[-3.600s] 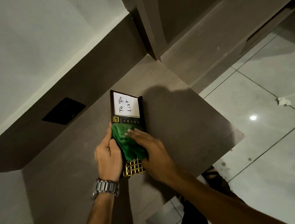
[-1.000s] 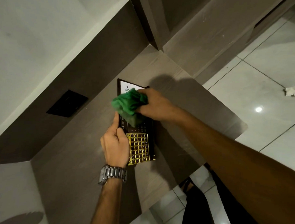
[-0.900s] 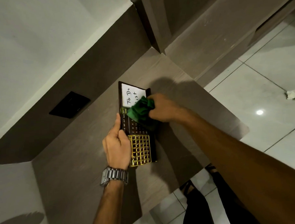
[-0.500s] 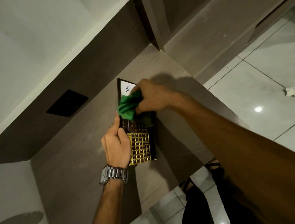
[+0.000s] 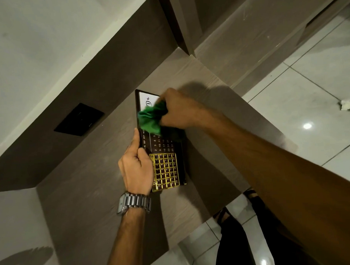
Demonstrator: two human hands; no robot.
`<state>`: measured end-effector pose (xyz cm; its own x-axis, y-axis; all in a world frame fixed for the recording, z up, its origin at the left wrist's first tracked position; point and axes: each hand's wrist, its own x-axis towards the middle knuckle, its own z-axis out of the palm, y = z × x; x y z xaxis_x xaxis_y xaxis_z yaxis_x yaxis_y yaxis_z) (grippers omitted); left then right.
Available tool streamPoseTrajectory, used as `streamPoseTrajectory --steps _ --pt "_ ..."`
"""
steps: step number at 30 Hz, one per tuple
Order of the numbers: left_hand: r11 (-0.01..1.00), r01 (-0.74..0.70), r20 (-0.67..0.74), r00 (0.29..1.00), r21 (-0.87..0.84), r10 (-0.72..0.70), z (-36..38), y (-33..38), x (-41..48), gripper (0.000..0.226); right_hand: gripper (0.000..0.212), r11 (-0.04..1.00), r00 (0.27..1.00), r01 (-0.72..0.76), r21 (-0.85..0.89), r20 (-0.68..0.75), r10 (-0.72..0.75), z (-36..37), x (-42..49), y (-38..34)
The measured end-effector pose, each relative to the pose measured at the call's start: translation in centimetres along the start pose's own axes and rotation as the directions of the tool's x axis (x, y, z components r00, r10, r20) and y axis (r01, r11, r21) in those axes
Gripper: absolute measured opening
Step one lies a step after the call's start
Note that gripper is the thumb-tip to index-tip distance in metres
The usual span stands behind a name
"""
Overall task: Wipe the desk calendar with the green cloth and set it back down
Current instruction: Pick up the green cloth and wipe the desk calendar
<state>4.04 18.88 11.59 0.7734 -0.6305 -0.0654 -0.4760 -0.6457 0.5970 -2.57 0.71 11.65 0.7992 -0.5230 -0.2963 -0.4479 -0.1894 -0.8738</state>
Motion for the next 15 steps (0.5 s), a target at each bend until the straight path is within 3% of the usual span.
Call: streamPoseTrajectory --steps 3,4,7,8,12,15 --pt "0.999 -0.034 0.008 0.999 0.012 0.033 0.1 0.1 -0.2 0.046 0.047 0.981 0.991 -0.071 -0.180 0.096 0.089 0.1 -0.5 1.4" --pt "0.999 -0.045 0.008 0.999 0.013 0.045 0.2 0.3 -0.2 0.046 0.048 0.988 0.990 -0.060 -0.146 0.119 0.078 0.0 -0.7 1.5" --pt "0.998 -0.055 -0.024 0.998 0.008 0.055 0.4 0.3 -0.1 0.040 0.048 0.969 0.981 -0.061 0.238 0.196 0.013 0.1 -1.3 1.4" --pt "0.999 -0.041 -0.033 0.999 -0.010 0.040 0.4 0.2 -0.1 0.040 0.047 0.961 0.980 -0.060 0.271 0.197 0.005 0.4 -1.6 1.5" --pt "0.984 0.088 0.001 0.996 -0.155 -0.089 0.3 0.0 -0.3 0.045 0.046 0.999 0.967 -0.025 -0.046 0.251 0.036 1.7 -2.2 2.8" --pt "0.977 0.071 -0.005 0.997 -0.200 -0.073 0.4 0.2 -0.2 0.050 0.046 0.989 0.960 -0.023 0.143 0.280 -0.018 1.8 -2.8 3.1"
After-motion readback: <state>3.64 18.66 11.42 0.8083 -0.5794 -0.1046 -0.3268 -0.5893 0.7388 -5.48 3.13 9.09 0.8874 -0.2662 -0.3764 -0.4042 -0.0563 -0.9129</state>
